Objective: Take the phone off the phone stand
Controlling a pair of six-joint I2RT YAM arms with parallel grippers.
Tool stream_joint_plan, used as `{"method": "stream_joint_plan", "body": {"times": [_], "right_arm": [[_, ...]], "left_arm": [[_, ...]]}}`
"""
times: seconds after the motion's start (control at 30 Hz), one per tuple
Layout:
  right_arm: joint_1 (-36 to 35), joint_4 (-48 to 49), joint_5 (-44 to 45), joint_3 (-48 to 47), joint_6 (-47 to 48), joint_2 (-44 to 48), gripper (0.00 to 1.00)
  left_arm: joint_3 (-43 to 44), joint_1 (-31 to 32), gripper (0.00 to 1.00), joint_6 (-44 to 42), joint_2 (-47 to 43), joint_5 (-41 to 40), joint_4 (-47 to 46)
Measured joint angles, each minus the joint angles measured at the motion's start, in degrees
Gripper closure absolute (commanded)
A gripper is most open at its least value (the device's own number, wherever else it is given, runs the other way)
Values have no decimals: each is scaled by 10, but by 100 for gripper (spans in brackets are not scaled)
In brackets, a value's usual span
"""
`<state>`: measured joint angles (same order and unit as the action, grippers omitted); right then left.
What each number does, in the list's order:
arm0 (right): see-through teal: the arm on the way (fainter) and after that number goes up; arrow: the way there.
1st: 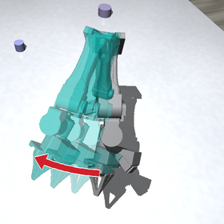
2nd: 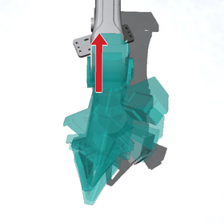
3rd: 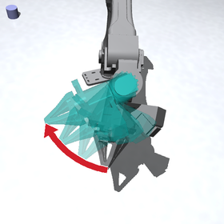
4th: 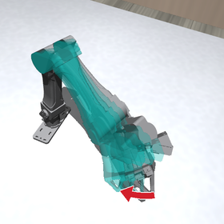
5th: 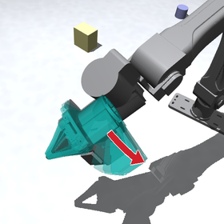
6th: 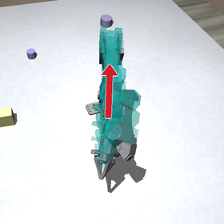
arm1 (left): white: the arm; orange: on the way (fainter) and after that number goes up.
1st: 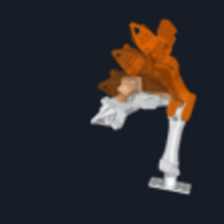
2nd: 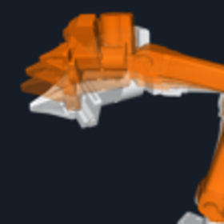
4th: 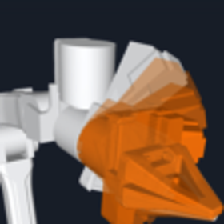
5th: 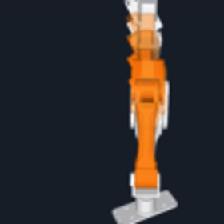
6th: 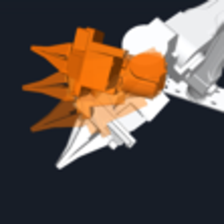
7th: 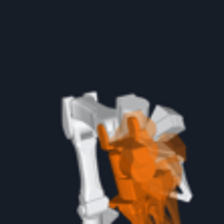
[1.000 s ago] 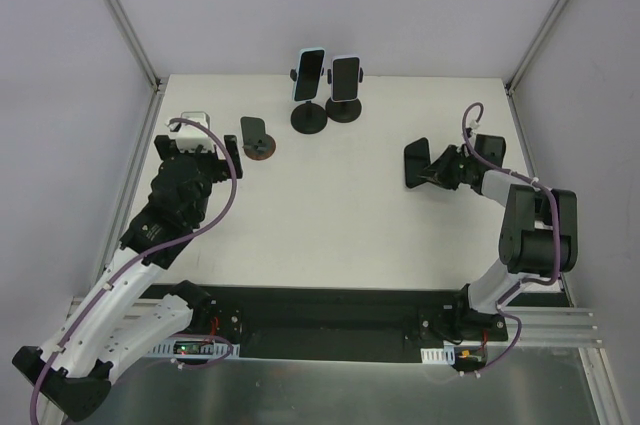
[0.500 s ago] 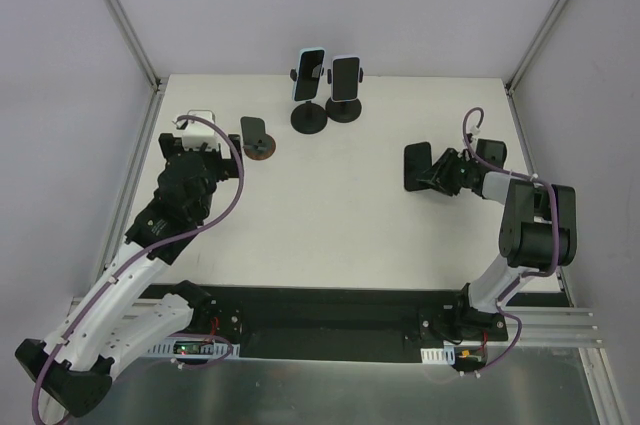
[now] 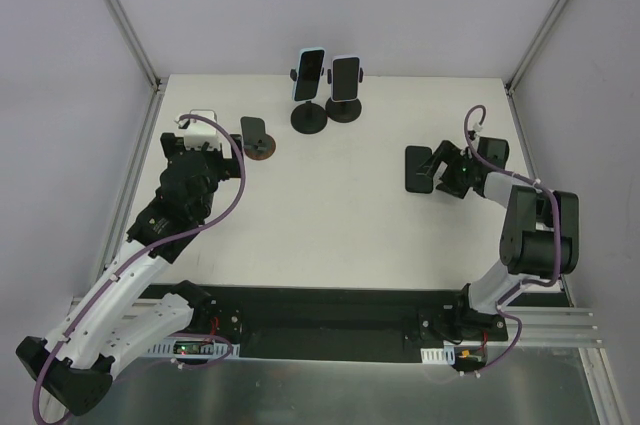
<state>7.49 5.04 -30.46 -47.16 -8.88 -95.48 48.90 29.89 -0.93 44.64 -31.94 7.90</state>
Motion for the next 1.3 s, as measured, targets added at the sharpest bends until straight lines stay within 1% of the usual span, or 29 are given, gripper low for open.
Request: {"method": "stream_joint_plan", "body": {"times": [0.17, 0.33, 0.47, 0.63, 0.73, 0.83, 1.07, 1.3], "right_arm": [[-24, -48, 72, -5, 35, 25, 4], [-71, -108, 157, -19, 68, 45, 4], [-117, -133, 194, -23, 89, 72, 4], [-193, -139, 198, -46, 103, 83, 4], [-217, -140, 188, -59, 104, 78, 4], [-234, -139, 177, -83, 104, 47, 4], [-248, -139, 153, -102, 100, -29, 4], [-248, -142, 166, -108, 98, -34, 4]], "left_arm": [[0, 0, 1, 0, 3, 0, 0], [0, 0, 1, 0, 4, 0, 0], [0, 0, 1, 0, 4, 0, 0], [0, 0, 1, 0, 7, 1, 0], [0, 0, 1, 0, 10, 2, 0], [0, 0, 1, 0, 10, 2, 0], [0, 0, 1, 0, 10, 2, 0], [0, 0, 1, 0, 10, 2, 0]]}}
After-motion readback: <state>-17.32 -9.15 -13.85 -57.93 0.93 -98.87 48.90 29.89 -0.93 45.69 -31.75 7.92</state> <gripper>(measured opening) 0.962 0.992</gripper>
